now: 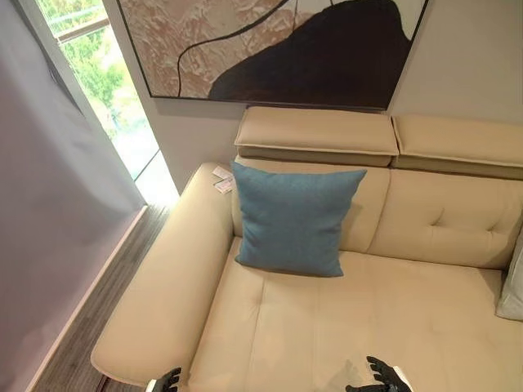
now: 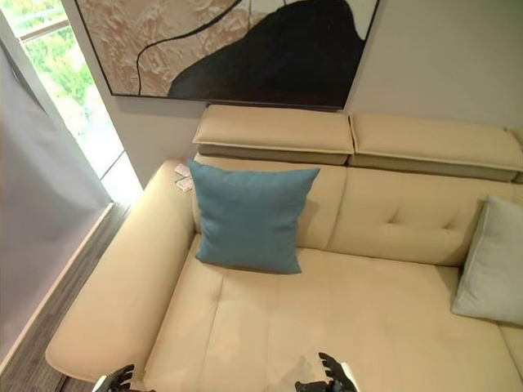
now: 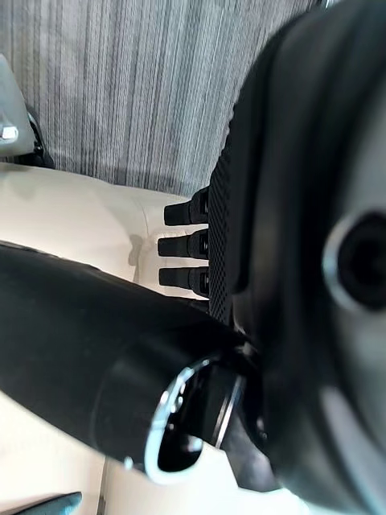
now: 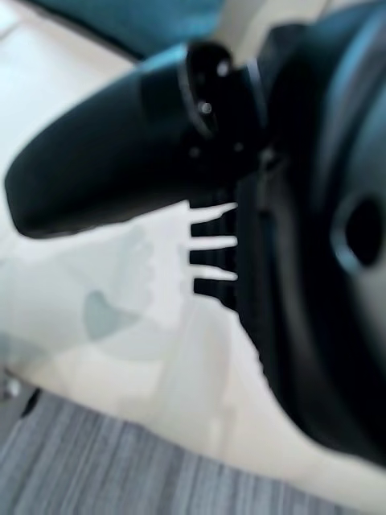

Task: Pick up all the scattered cushions and arrange them neatly on the sofa.

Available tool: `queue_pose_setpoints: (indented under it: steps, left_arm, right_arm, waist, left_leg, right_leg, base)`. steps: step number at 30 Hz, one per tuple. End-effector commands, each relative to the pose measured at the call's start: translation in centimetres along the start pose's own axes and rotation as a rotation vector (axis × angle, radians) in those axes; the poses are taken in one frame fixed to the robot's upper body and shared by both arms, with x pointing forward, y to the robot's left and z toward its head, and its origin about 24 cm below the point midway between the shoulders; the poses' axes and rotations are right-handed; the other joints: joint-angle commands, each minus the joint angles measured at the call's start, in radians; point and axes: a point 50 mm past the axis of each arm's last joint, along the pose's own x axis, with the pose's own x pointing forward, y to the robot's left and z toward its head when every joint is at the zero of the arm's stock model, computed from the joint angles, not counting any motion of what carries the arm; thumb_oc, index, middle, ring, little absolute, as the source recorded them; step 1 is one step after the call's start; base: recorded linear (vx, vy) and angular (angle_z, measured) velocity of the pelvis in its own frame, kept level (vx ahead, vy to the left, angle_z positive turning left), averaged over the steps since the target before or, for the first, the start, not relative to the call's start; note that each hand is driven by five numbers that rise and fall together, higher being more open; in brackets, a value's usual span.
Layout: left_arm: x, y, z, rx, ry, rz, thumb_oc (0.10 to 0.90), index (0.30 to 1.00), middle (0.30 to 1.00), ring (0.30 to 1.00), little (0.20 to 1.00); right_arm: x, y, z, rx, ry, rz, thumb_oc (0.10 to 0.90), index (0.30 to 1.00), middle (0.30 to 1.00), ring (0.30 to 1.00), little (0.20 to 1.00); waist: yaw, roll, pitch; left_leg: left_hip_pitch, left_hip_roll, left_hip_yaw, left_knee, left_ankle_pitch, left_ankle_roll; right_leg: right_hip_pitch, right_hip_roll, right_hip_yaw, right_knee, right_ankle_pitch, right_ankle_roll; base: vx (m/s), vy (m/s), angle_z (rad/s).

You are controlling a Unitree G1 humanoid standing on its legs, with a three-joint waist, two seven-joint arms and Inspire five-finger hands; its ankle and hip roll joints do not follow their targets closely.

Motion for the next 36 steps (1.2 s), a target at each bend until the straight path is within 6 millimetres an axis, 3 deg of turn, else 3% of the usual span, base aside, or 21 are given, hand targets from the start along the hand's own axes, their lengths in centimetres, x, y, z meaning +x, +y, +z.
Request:
queue_pose_setpoints:
  steps: [1, 4, 8, 10, 13, 15, 16, 17, 22, 23, 25, 26, 30, 31, 34, 36]
  left_arm:
    - [1.2, 1.4, 4.7, 0.038, -0.16, 0.049, 0.8, 0.9, 0.9, 0.9, 0.9]
    - [1.2, 0.9, 4.1, 0.042, -0.139, 0.035, 0.8, 0.9, 0.9, 0.9, 0.9]
    - [1.0, 0.3, 3.0, 0.073, -0.097, 0.009, 0.8, 0.9, 0.9, 0.9, 0.9]
    - [1.1, 0.1, 3.0, 0.088, -0.092, 0.0, 0.8, 0.9, 0.9, 0.9, 0.9]
    - [1.2, -0.2, 3.5, 0.097, -0.108, -0.006, 0.8, 0.9, 0.9, 0.9, 0.9]
    - [1.3, -0.2, 3.8, 0.099, -0.112, -0.006, 0.8, 0.9, 0.9, 0.9, 0.9]
    - [1.3, -0.2, 3.8, 0.099, -0.112, -0.006, 0.8, 0.9, 0.9, 0.9, 0.9]
    - [1.4, -0.1, 4.1, 0.093, -0.121, 0.005, 0.8, 0.9, 0.9, 0.9, 0.9]
    - [1.5, 0.4, 4.0, 0.076, -0.103, 0.032, 0.8, 0.9, 0.9, 0.9, 0.9]
    - [1.7, 0.9, 4.4, 0.089, -0.105, 0.044, 0.8, 0.9, 0.9, 0.9, 0.9]
    - [1.8, 1.1, 4.6, 0.103, -0.106, 0.047, 0.8, 0.9, 0.9, 0.9, 0.9]
    - [1.8, 1.1, 4.6, 0.103, -0.106, 0.047, 0.8, 0.9, 0.9, 0.9, 0.9]
    - [1.7, 1.3, 3.8, 0.095, -0.063, 0.045, 0.8, 0.9, 0.9, 0.9, 0.9]
    - [1.7, 1.3, 3.7, 0.094, -0.056, 0.045, 0.8, 0.9, 0.9, 0.9, 0.9]
    - [1.6, 1.3, 3.1, 0.094, -0.04, 0.043, 0.8, 0.9, 0.9, 0.9, 0.9]
    - [1.6, 0.9, 3.1, 0.07, -0.035, 0.044, 0.8, 0.9, 0.9, 0.9, 0.9]
  right_arm:
    - [1.3, -2.0, 4.0, -0.015, -0.138, -0.063, 0.8, 0.9, 0.9, 0.9, 0.9]
    - [1.5, -2.5, 4.3, -0.021, -0.142, -0.084, 0.8, 0.9, 0.9, 0.9, 0.9]
    - [1.5, -2.6, 3.7, -0.048, -0.107, -0.085, 0.8, 0.9, 0.9, 0.9, 0.9]
    - [1.6, -2.6, 3.2, -0.05, -0.078, -0.082, 0.8, 0.9, 0.9, 0.9, 0.9]
    - [1.6, -2.6, 3.2, -0.038, -0.068, -0.09, 0.8, 0.9, 0.9, 0.9, 0.9]
    - [1.8, -2.6, 3.3, -0.048, -0.059, -0.1, 0.8, 0.9, 0.9, 0.9, 0.9]
    - [1.8, -2.6, 3.4, -0.048, -0.059, -0.1, 0.8, 0.9, 0.9, 0.9, 0.9]
    - [2.0, -2.5, 3.5, -0.06, -0.052, -0.099, 0.8, 0.9, 0.9, 0.9, 0.9]
    - [2.3, -2.2, 4.2, -0.07, -0.049, -0.098, 0.8, 0.9, 0.9, 0.9, 0.9]
    - [2.4, -1.9, 4.4, -0.064, -0.045, -0.09, 0.8, 0.9, 0.9, 0.9, 0.9]
    - [2.4, -1.6, 3.9, -0.06, -0.018, -0.081, 0.8, 0.9, 0.9, 0.9, 0.9]
    - [2.4, -1.7, 3.9, -0.059, -0.018, -0.081, 0.8, 0.9, 0.9, 0.9, 0.9]
    - [2.3, -0.9, 3.0, -0.042, 0.023, -0.056, 0.8, 0.9, 0.9, 0.9, 0.9]
    - [2.3, -0.8, 2.8, -0.041, 0.032, -0.054, 0.8, 0.9, 0.9, 0.9, 0.9]
    - [2.2, -0.7, 2.7, -0.04, 0.034, -0.052, 0.8, 0.9, 0.9, 0.9, 0.9]
    - [2.3, -0.4, 2.9, -0.04, 0.039, -0.049, 0.8, 0.9, 0.9, 0.9, 0.9]
  waist:
    - [0.019, -0.073, 0.088]
    - [0.016, -0.092, 0.09]
    - [-0.009, -0.088, 0.067]
    - [-0.03, -0.073, 0.053]
    - [-0.046, -0.061, 0.053]
    - [-0.047, -0.06, 0.05]
    - [-0.046, -0.06, 0.05]
    - [-0.035, -0.067, 0.059]
    - [-0.026, -0.077, 0.083]
    - [-0.034, -0.075, 0.105]
    - [-0.028, -0.076, 0.103]
    - [-0.027, -0.076, 0.104]
    - [0.01, -0.066, 0.078]
    - [0.018, -0.064, 0.068]
    - [0.044, -0.078, 0.058]
    - [0.057, -0.091, 0.028]
  left_leg:
    - [-0.017, -0.004, 0.046, 0.164, -0.149, -0.036]
    - [-0.01, -0.016, 0.038, 0.312, -0.244, -0.026]
    - [0.071, -0.006, 0.035, 0.373, -0.272, -0.025]
    - [0.164, -0.005, 0.02, 0.326, -0.276, -0.039]
    - [0.203, -0.01, 0.026, 0.256, -0.296, -0.036]
    - [0.232, -0.046, 0.017, 0.156, -0.354, -0.01]
    - [0.233, -0.046, 0.018, 0.154, -0.353, -0.009]
    - [0.224, -0.079, -0.012, 0.145, -0.363, 0.008]
    - [0.208, -0.114, -0.024, 0.121, -0.352, 0.035]
    - [0.181, -0.117, -0.034, 0.133, -0.341, 0.051]
    - [0.149, -0.126, -0.043, 0.139, -0.322, 0.067]
    - [0.15, -0.126, -0.042, 0.14, -0.323, 0.067]
    - [0.1, -0.11, -0.05, 0.117, -0.267, 0.087]
    - [0.089, -0.104, -0.046, 0.11, -0.255, 0.088]
    - [0.079, -0.105, -0.035, 0.099, -0.24, 0.083]
    - [0.071, -0.094, -0.016, 0.063, -0.211, 0.07]
  right_leg:
    - [-0.028, -0.02, -0.01, 0.006, -0.049, 0.025]
    - [-0.057, -0.039, -0.014, 0.006, -0.028, 0.019]
    - [-0.085, -0.044, -0.025, 0.006, -0.006, 0.02]
    - [-0.108, -0.041, -0.039, 0.01, 0.02, 0.027]
    - [-0.131, -0.046, -0.049, 0.02, 0.04, 0.037]
    - [-0.168, -0.065, -0.046, 0.027, 0.073, 0.059]
    - [-0.168, -0.065, -0.045, 0.027, 0.073, 0.06]
    - [-0.189, -0.079, -0.046, 0.034, 0.094, 0.07]
    - [-0.235, -0.112, -0.027, 0.073, 0.117, 0.108]
    - [-0.26, -0.097, 0.067, 0.145, 0.093, 0.116]
    - [-0.248, -0.084, 0.118, 0.188, 0.058, 0.099]
    - [-0.248, -0.084, 0.119, 0.19, 0.056, 0.099]
    - [-0.174, -0.04, 0.113, 0.363, -0.067, 0.057]
    - [-0.154, -0.04, 0.105, 0.38, -0.072, 0.056]
    - [-0.082, -0.055, 0.085, 0.328, -0.081, 0.052]
    - [-0.035, -0.052, 0.075, 0.229, -0.086, 0.061]
  base:
    - [-0.28, -0.039, 0.29]
    - [-0.19, 0.007, 0.19]
    - [-0.09, 0.062, 0.06]
    - [-0.13, 0.129, 0.17]
    - [-0.12, 0.116, 0.39]
    - [-0.21, 0.188, 0.2]
    - [-0.31, 0.215, -0.11]
    - [-0.17, 0.101, -0.12]
    - [-0.29, 0.145, -0.19]
    - [-0.31, 0.099, -0.09]
    - [-0.27, 0.078, -0.02]
    - [-0.14, 0.039, -0.04]
    - [-0.17, 0.032, 0.12]
    - [-0.12, -0.006, -0.02]
    - [-0.13, -0.077, 0.07]
    - [-0.08, -0.102, -0.22]
